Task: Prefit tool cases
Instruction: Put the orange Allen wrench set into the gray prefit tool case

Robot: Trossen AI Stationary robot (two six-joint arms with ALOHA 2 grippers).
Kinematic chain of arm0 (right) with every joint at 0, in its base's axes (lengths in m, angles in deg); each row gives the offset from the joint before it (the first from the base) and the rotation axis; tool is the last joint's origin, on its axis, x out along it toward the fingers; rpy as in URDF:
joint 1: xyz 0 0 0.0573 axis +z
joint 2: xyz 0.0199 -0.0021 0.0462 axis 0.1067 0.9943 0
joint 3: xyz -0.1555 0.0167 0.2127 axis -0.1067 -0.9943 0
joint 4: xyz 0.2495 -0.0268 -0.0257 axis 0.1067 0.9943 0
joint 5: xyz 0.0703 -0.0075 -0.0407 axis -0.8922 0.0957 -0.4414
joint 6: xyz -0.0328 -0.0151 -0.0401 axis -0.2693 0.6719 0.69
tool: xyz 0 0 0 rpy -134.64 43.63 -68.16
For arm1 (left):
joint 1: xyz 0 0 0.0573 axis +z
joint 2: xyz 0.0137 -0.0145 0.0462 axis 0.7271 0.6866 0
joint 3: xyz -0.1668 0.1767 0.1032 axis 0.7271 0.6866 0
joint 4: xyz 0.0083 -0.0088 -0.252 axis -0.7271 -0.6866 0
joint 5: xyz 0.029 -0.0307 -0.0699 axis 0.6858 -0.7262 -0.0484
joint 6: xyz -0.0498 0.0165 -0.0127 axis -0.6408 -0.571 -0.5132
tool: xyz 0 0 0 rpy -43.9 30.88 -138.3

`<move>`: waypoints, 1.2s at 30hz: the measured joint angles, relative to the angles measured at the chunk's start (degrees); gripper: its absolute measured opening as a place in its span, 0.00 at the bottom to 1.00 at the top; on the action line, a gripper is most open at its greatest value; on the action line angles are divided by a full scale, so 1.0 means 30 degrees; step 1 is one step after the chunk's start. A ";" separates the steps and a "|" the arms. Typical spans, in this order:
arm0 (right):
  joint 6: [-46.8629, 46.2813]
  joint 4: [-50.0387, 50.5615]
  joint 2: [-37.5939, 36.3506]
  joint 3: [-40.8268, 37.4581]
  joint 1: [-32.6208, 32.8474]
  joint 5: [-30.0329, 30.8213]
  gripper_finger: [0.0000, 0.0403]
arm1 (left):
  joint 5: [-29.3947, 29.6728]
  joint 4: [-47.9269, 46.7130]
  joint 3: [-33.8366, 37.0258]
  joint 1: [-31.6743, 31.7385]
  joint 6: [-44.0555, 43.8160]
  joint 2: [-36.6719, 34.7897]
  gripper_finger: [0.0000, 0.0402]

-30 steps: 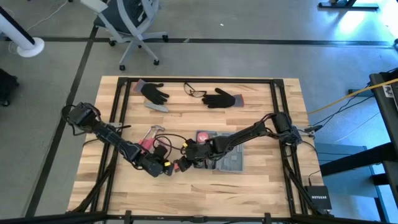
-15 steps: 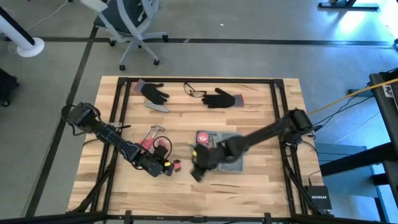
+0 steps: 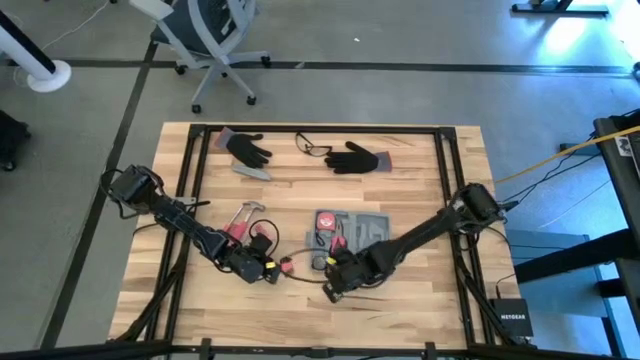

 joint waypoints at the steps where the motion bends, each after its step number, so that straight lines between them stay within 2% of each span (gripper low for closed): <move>1: 0.0040 -0.0070 0.0033 -0.0013 -0.0255 0.0248 0.00 | -0.0029 0.0019 0.0000 0.0087 0.0196 0.0000 0.00; 5: 0.0483 -0.0949 0.0108 -0.0036 -0.1501 0.0925 0.00 | -0.0034 0.0047 -0.0015 0.0172 0.0303 0.0000 0.00; 13: 0.2762 0.0105 0.0304 -0.0044 -0.3998 0.1787 0.00 | 0.0372 0.0047 -0.0022 -0.0157 0.0171 -0.0013 0.00; 17: 0.3889 -0.2023 0.0291 -0.0036 -0.4993 0.0866 0.00 | 0.0400 0.0033 -0.0022 -0.0171 0.0177 -0.0021 0.00; 24: 0.4238 -0.4397 0.0181 -0.0036 -0.4125 -0.2442 0.00 | 0.0604 0.0228 -0.0022 -0.0099 0.0455 -0.0015 0.00; 31: 0.1790 -0.5521 0.0674 -0.0022 -0.2502 -0.1270 0.00 | 0.1144 0.1044 -0.0081 0.0471 0.0706 0.0435 0.00; 36: 0.0016 -0.6311 0.1330 -0.0022 -0.2476 -0.0084 0.00 | 0.0861 0.1291 -0.1555 0.0621 0.1363 0.1844 0.00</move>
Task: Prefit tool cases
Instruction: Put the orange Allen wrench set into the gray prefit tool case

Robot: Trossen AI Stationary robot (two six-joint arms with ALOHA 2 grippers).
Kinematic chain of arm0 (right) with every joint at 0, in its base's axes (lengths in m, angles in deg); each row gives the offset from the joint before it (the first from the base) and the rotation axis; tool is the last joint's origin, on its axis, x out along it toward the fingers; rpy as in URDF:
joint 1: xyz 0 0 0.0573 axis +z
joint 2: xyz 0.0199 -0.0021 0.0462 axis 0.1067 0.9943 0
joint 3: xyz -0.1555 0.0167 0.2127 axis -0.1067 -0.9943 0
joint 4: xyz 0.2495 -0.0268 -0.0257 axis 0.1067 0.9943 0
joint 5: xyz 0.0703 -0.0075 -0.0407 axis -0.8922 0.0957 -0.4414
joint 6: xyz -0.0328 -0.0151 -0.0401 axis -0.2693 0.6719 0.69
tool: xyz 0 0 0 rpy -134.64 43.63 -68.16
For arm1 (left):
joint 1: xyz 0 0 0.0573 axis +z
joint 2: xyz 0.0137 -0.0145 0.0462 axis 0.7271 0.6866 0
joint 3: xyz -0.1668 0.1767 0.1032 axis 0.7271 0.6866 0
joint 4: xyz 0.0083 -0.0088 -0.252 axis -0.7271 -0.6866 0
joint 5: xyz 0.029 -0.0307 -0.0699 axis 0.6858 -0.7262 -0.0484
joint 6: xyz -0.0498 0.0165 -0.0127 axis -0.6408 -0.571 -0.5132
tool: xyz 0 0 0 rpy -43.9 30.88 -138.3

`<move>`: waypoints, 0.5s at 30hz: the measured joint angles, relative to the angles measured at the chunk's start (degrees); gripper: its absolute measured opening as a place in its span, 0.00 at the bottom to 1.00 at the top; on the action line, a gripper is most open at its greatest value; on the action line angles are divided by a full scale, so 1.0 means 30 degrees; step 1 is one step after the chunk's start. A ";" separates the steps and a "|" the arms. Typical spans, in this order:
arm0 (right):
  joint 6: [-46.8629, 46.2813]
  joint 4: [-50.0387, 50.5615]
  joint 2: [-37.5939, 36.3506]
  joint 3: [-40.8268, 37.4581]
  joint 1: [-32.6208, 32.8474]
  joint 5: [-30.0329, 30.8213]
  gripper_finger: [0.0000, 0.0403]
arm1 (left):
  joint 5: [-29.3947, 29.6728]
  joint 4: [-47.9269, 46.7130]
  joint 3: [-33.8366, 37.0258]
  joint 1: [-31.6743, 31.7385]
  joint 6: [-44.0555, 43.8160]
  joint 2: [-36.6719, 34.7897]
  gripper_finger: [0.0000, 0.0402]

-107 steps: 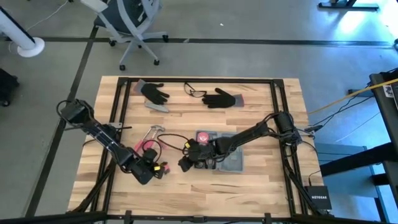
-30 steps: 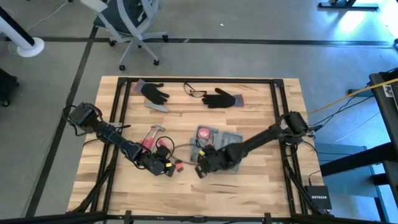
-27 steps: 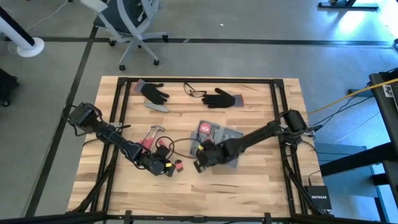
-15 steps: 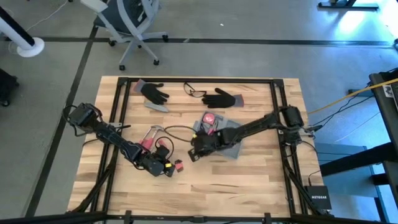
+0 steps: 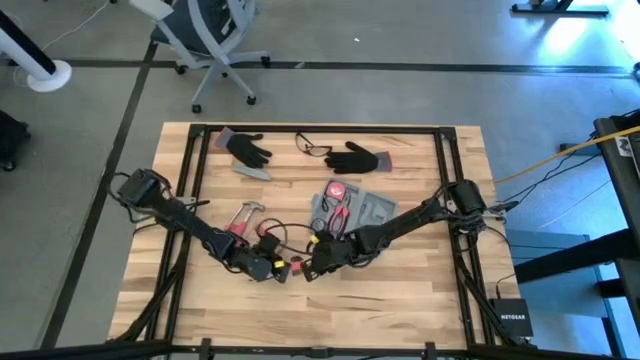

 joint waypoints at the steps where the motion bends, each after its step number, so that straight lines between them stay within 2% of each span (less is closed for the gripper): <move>1: -0.0291 -0.0193 0.0052 0.0000 0.0000 0.0137 0.00 | -0.0064 0.0009 -0.0398 -0.0005 0.0379 0.0276 0.00; 4: -0.0490 -0.0032 0.0065 0.0004 0.0001 0.0083 0.00 | -0.0231 -0.0263 -0.1201 -0.0020 0.1389 0.0783 0.00; 11: -0.0471 0.0239 0.0060 0.0010 0.0287 0.0540 0.01 | -0.0289 -0.1658 -0.1323 -0.0108 0.0768 0.0716 0.00; 15: 0.1431 0.0431 0.0018 0.0000 -0.0049 -0.0195 0.03 | -0.0139 -0.1933 -0.1257 -0.0503 0.0393 0.0258 0.00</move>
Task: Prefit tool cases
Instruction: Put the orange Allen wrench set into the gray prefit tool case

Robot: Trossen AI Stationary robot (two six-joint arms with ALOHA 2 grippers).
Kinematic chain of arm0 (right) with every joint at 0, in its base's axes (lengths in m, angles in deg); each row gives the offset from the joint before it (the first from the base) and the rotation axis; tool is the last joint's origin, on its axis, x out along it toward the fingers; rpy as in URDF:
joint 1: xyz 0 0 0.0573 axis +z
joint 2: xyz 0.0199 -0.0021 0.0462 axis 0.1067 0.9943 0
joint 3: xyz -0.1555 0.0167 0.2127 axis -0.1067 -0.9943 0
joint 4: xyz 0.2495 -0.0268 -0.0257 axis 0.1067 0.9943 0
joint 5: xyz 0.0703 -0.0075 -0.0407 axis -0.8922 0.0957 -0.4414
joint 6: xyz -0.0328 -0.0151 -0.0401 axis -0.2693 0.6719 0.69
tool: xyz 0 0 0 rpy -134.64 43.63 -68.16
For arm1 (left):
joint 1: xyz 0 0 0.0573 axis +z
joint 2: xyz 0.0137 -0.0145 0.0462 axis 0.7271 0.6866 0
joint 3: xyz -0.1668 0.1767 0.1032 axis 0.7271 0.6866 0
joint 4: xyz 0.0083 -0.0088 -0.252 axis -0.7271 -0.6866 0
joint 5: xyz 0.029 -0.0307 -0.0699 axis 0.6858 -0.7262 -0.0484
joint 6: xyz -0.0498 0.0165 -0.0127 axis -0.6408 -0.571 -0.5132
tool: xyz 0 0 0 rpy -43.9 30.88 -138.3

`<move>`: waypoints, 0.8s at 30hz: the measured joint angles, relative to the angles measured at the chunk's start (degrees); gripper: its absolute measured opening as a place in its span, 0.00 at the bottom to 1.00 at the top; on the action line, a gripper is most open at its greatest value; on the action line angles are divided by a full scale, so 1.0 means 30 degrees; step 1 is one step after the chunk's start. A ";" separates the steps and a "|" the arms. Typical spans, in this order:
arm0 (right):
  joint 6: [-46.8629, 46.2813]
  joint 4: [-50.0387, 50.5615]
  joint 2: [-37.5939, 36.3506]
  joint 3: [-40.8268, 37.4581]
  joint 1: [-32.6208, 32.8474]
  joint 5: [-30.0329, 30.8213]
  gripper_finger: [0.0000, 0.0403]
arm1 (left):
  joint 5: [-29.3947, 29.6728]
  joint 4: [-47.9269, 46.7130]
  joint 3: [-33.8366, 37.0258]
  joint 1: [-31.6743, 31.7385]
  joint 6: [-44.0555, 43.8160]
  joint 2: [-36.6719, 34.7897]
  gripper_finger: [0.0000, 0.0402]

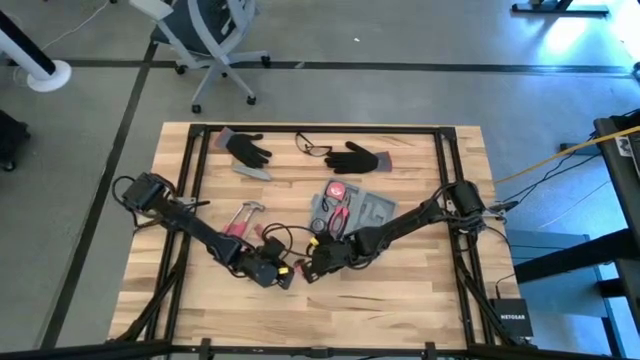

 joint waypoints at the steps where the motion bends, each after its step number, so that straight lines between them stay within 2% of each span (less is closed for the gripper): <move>1: 0.0582 0.0122 -0.0056 0.0000 -0.0007 -0.0334 0.04 | 0.0173 -0.0097 0.0000 -0.0155 -0.0269 -0.0115 0.00; 7: 0.3026 0.2098 -0.0797 0.0000 -0.0572 -0.0578 0.03 | 0.1336 -0.0695 -0.0021 -0.1165 -0.4373 -0.0187 0.00; 13: 0.5459 0.2048 -0.1044 0.0000 -0.1253 -0.1955 0.00 | 0.2463 -0.0492 -0.0213 -0.1583 -0.9040 -0.0085 0.00; 16: 0.6278 0.2043 -0.1044 0.0000 -0.1265 -0.1976 0.00 | 0.2568 -0.0588 -0.1023 -0.1689 -1.0137 0.0490 0.00; 20: 0.6832 0.2053 -0.1044 -0.0007 -0.1206 -0.3181 0.00 | 0.2959 -0.0357 -0.2763 -0.1726 -1.1020 0.2110 0.00; 24: 0.6479 0.2171 -0.1044 -0.0021 -0.1041 -0.2491 0.00 | 0.2990 -0.0449 -0.3856 -0.1453 -1.0999 0.3302 0.00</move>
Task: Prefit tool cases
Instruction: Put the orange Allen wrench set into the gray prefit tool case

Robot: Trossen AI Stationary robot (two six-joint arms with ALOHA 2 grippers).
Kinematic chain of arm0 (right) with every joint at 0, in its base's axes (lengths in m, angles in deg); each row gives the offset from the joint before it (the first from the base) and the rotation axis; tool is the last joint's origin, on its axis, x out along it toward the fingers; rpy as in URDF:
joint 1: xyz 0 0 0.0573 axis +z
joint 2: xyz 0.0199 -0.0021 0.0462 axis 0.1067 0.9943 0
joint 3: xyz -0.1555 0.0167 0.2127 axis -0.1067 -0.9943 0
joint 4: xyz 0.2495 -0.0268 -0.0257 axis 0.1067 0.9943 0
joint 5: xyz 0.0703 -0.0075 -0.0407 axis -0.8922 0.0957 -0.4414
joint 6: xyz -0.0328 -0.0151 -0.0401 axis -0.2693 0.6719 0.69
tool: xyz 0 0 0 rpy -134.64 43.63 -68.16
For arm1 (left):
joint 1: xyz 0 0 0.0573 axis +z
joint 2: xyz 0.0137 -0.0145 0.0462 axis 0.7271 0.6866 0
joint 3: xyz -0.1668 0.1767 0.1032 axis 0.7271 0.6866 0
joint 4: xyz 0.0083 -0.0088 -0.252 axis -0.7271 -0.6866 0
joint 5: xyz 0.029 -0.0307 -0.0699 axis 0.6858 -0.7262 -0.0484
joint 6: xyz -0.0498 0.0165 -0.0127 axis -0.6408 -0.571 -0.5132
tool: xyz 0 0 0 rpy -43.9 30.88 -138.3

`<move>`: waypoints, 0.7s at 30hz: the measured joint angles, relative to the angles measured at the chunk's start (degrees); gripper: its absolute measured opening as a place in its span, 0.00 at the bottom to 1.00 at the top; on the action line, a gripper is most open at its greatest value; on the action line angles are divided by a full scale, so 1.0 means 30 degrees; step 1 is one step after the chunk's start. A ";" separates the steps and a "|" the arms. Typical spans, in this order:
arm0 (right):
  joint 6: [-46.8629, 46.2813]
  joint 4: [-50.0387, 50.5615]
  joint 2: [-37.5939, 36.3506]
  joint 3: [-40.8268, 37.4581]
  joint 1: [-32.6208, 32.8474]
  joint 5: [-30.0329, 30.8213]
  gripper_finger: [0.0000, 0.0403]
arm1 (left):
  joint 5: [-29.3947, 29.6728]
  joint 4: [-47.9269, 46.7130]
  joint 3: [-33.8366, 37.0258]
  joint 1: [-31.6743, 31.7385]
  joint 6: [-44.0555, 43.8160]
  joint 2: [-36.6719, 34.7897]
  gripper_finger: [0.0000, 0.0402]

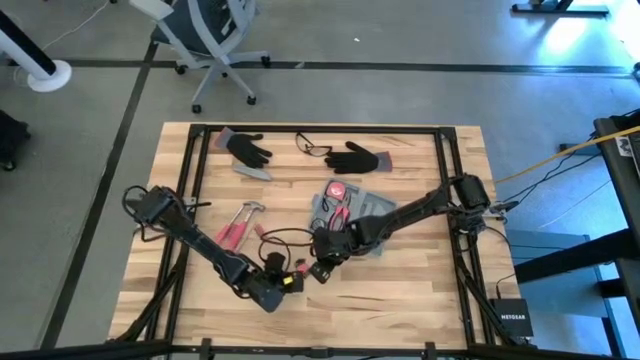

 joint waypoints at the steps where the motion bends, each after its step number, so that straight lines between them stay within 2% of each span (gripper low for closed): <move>1: -0.0326 0.0062 0.0000 -0.0001 -0.0002 0.0249 0.00 | 0.0004 -0.0149 -0.0022 0.0020 -0.0043 0.0023 0.00; 7: -0.0217 0.0137 0.0000 -0.0001 -0.0090 0.0905 0.00 | 0.0402 -0.4820 0.0060 -0.0341 -0.0544 -0.1178 0.00; 10: -0.0195 0.0243 0.0000 -0.0001 -0.0048 0.0864 0.02 | 0.1361 -0.6834 0.0149 -0.1009 -0.2028 -0.1849 0.00; 12: -0.0203 -0.0126 0.0000 -0.0006 -0.0039 0.0499 0.06 | 0.2028 -0.6461 0.0183 -0.1495 -0.3296 -0.1805 0.00; 17: -0.0472 -0.0417 0.0000 -0.0008 -0.0039 0.0517 0.23 | 0.2255 -0.2879 0.0027 -0.1855 -0.3590 -0.0739 0.00; 21: -0.0386 -0.0684 0.0155 -0.0008 -0.0290 -0.1097 0.38 | 0.3026 -0.2305 0.0023 -0.1535 -0.3589 -0.0374 0.00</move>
